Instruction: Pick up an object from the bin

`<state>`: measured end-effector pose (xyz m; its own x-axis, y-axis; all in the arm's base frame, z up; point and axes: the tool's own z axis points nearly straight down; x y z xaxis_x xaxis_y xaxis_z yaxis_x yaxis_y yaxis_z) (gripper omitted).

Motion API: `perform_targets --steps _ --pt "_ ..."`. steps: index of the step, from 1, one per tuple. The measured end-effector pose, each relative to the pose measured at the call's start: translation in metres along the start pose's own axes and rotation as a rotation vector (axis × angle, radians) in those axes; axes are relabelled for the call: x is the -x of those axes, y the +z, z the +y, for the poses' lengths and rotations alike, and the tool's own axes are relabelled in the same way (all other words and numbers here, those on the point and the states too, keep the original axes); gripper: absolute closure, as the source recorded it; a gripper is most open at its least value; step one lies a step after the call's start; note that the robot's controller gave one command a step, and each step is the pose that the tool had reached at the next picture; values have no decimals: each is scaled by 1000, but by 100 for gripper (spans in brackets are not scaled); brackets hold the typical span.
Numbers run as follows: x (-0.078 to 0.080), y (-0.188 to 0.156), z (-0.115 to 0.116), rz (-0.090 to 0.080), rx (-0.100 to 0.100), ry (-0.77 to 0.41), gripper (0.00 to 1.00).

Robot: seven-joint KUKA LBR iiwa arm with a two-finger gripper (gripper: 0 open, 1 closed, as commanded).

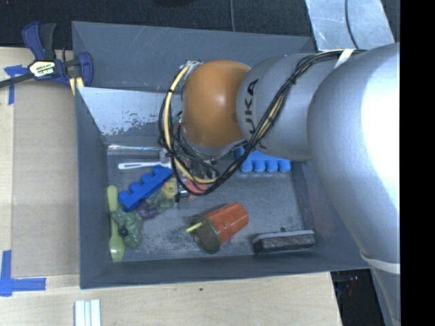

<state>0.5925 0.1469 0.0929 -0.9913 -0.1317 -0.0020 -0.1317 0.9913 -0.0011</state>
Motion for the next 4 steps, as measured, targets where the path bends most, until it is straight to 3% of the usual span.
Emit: perform_targets --steps 1,2,3,4 --pt "24 -33 15 -6 -1 -335 0" --pt "22 -6 67 1 3 -299 0" --pt "38 17 38 -17 -4 -536 0" --pt "33 23 34 0 3 -354 100"
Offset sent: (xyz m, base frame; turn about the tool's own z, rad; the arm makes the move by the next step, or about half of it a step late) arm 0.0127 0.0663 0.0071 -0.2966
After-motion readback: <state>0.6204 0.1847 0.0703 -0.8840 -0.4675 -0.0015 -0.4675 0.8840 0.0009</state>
